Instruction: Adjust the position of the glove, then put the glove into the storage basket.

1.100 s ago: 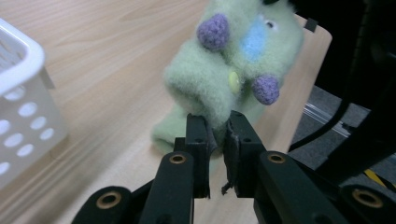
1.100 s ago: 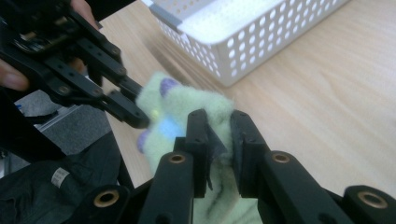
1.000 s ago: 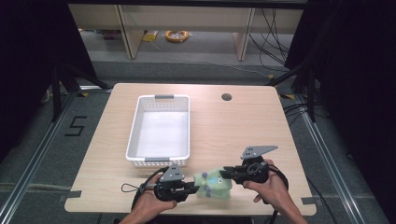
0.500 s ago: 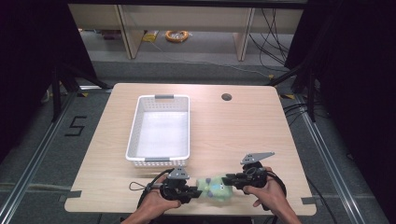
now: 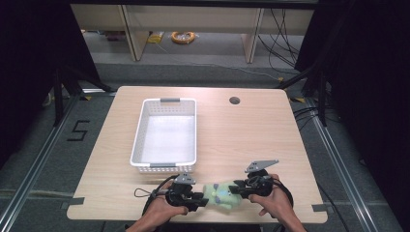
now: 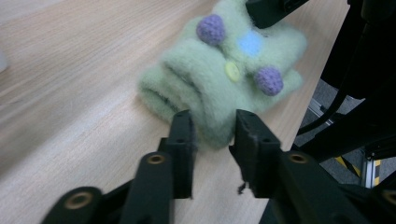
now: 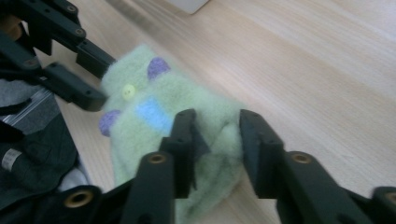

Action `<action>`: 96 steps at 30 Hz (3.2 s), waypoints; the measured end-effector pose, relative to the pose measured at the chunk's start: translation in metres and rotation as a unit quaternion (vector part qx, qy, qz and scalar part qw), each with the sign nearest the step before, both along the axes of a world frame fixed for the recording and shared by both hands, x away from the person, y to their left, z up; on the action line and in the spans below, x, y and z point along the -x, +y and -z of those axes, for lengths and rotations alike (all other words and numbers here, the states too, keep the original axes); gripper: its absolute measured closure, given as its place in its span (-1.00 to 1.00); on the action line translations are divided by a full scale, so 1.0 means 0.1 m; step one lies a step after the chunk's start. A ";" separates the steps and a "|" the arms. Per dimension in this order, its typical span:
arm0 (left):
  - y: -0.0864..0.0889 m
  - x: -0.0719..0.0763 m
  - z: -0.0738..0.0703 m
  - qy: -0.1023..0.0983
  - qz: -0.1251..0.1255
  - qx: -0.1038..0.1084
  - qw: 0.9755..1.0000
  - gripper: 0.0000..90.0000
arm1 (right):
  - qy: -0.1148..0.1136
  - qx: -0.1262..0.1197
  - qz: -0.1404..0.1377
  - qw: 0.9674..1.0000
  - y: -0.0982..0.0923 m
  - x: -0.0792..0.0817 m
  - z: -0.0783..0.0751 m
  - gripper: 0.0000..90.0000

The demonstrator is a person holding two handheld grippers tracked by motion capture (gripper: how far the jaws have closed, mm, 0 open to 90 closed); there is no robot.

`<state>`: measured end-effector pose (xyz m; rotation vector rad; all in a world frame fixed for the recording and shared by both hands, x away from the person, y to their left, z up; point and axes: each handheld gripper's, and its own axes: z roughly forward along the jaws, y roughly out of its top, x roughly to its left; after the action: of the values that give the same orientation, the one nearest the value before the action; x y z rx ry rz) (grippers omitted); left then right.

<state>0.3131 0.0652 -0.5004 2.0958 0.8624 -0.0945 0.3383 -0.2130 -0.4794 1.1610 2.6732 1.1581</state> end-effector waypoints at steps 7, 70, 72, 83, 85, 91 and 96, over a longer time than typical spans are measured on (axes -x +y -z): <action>0.06 -0.02 -0.13 -0.020 -0.033 0.002 0.999 -0.06 | -0.020 -0.008 0.023 0.999 -0.08 0.05 -0.12 0.02; -0.13 -0.11 0.01 0.017 -0.020 0.039 0.999 0.62 | 0.041 -0.057 -0.003 0.998 0.01 0.14 0.13 0.47; -0.12 -0.11 -0.01 0.016 -0.025 0.034 0.999 0.62 | 0.051 -0.066 0.001 0.997 0.02 0.14 0.13 0.47; -0.08 -0.09 -0.08 -0.003 -0.018 0.037 0.999 0.62 | 0.031 -0.065 -0.005 0.997 0.01 0.13 0.06 0.47; -0.06 -0.09 -0.12 -0.005 -0.020 0.042 0.999 0.62 | 0.030 -0.069 0.000 0.997 0.03 0.13 0.03 0.47; 0.01 -0.07 -0.27 -0.021 -0.027 0.050 0.998 0.62 | 0.030 -0.081 -0.008 0.996 0.08 0.13 -0.12 0.47; 0.11 -0.09 -0.39 -0.023 -0.031 0.056 0.998 0.62 | 0.025 -0.078 -0.009 0.997 0.15 0.08 -0.24 0.47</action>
<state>0.3223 0.0764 -0.4616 1.9588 0.8730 -0.0597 0.3300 -0.1977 -0.4550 1.2048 2.6765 1.3805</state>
